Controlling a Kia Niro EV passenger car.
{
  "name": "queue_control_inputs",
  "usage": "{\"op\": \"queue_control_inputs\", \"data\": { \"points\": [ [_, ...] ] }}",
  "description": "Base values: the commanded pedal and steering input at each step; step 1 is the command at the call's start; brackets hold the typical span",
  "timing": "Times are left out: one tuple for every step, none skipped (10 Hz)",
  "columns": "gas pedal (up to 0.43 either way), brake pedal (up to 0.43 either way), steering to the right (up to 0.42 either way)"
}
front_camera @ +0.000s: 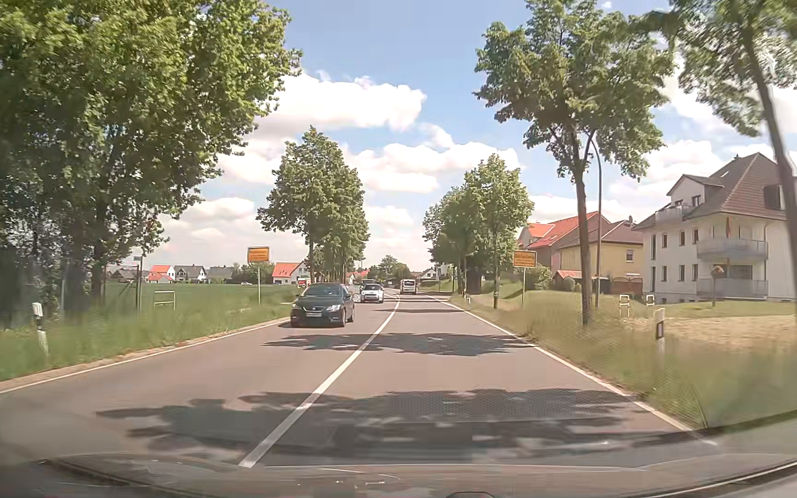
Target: Follow the waypoints while adhering to traffic rules and regulations
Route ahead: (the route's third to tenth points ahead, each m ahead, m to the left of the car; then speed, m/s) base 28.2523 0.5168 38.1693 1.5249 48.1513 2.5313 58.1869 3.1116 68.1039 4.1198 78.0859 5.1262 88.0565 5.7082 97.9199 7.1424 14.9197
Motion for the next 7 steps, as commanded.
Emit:
{"op": "queue_control_inputs", "data": {
  "points": [
    [0.189,0.0,-0.001],
    [0.189,0.0,-0.001],
    [0.189,0.0,-0.001],
    [0.169,0.0,-0.001],
    [0.118,0.0,-0.002],
    [0.11,0.0,-0.002],
    [0.11,0.0,-0.003]
  ]
}}
